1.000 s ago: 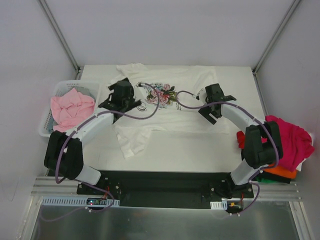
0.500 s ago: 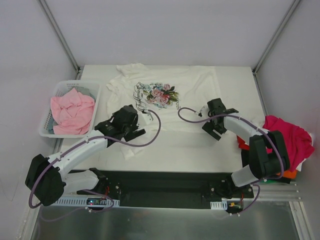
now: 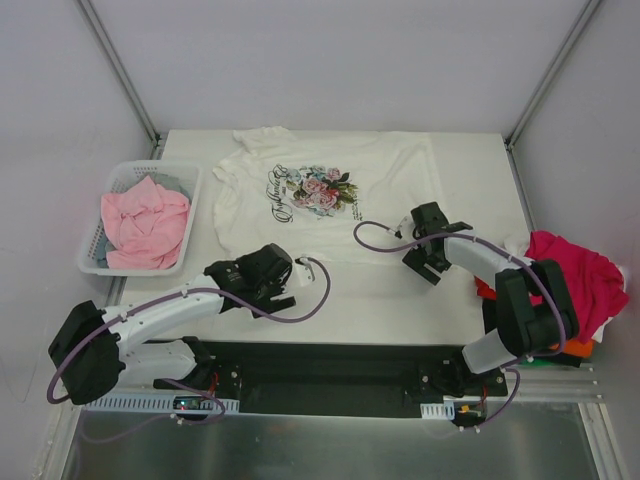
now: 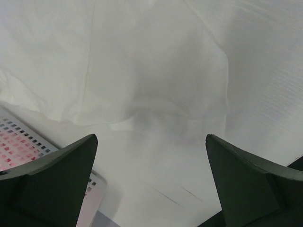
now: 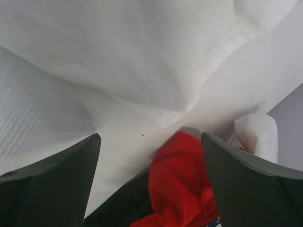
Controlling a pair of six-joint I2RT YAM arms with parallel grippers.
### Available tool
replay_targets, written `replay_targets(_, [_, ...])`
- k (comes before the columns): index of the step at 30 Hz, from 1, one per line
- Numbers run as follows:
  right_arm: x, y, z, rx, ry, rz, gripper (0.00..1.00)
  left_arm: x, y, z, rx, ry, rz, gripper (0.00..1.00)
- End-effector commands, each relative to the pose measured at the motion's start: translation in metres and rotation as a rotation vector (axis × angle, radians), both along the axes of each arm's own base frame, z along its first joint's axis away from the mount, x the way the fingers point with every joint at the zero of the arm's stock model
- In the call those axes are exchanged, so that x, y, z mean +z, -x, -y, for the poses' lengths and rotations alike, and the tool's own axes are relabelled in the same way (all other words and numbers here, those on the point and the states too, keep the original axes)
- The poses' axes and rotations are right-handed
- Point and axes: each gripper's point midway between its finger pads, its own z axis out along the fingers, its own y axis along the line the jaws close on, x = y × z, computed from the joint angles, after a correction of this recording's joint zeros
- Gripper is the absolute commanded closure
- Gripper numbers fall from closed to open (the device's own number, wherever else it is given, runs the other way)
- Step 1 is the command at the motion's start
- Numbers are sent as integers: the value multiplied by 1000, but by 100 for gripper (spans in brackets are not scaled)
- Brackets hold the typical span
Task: Fold and stack the t-shirts
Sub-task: Flatten the tshirt out
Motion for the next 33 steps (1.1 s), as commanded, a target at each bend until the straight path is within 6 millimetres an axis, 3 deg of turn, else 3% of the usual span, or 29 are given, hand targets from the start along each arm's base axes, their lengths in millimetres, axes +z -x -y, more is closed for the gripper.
replay_targets(1, [10,-12,-3,-22,0,41,9,1,13,2,-5,20,-29,1])
replay_targets(8, [5,-15,-3,-34,9,31,9,1,33,11,-65,72,-101,1])
replay_targets(17, [4,-20,-5,-26,18,34,9,-11,37,21,-81,56,-173,1])
replay_targets(33, [9,-20,-5,-13,9,47,9,-29,9,32,-91,15,-94,1])
